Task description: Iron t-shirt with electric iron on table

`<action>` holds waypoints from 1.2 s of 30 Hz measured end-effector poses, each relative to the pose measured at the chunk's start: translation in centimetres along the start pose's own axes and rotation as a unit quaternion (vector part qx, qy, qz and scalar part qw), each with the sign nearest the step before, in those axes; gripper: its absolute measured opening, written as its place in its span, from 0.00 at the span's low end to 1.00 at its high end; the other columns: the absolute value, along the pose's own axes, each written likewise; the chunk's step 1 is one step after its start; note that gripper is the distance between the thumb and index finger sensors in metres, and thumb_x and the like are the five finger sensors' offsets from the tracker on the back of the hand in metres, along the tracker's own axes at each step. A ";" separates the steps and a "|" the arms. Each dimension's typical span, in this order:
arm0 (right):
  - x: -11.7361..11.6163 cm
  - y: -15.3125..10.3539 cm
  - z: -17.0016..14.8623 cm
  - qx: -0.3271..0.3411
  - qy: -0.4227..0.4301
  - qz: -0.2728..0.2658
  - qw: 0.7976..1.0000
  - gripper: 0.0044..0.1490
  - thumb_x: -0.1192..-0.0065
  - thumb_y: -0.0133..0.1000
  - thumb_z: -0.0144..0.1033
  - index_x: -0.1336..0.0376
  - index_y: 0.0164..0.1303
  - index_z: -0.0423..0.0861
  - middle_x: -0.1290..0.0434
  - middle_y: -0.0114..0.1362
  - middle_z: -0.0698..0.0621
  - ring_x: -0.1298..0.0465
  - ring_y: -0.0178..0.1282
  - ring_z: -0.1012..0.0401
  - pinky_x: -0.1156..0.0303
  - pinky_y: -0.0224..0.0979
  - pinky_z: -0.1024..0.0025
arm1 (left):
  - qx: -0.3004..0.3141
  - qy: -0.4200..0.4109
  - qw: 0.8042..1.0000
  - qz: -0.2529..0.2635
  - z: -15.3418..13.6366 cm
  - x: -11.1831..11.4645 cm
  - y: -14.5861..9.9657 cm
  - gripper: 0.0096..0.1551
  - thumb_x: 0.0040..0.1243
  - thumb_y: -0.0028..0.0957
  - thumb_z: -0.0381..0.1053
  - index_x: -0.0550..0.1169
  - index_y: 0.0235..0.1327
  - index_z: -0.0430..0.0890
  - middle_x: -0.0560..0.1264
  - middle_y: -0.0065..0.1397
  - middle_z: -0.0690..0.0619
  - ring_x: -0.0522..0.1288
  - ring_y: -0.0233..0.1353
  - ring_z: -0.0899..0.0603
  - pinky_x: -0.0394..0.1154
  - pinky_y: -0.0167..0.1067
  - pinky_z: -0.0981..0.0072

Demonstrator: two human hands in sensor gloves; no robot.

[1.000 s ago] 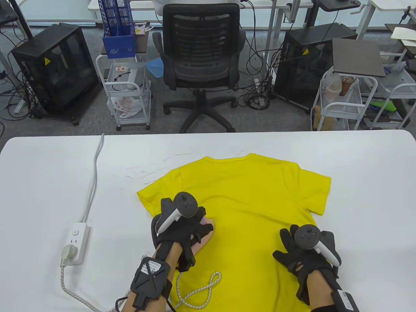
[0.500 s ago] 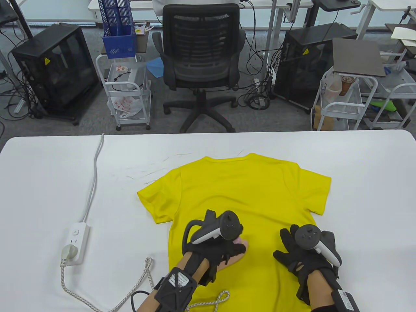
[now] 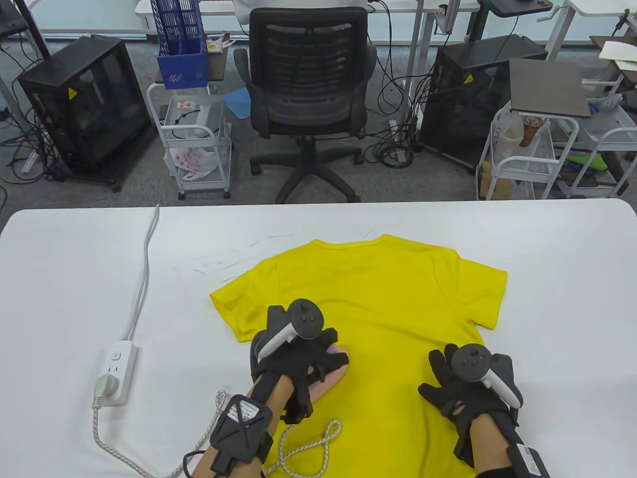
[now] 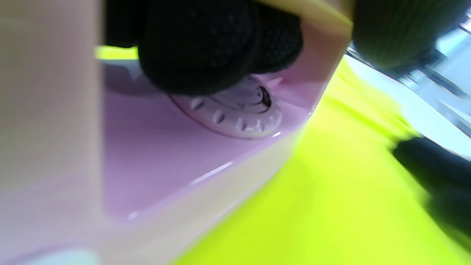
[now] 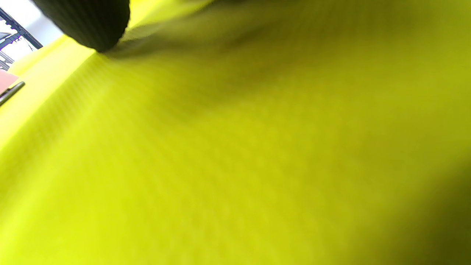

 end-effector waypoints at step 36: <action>0.1 0.0 0.1 -0.006 -0.032 -0.005 0.999 0.53 0.40 0.51 0.65 0.64 0.76 0.63 0.72 0.82 0.52 0.75 0.79 0.51 0.73 0.74 0.39 | 0.071 0.129 0.989 0.013 6.3 2.9 -0.4 0.44 0.64 0.42 0.72 0.68 0.72 0.58 0.83 0.48 0.58 0.87 0.34 0.50 0.83 0.43 0.53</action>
Point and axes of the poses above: the tracker on the back of each hand, its own z axis roughly to the thumb side, its own y axis roughly from the wrist to the fingertips, x = y × z, the point moved 3 cm from there along y, roughly from the wrist to the fingertips
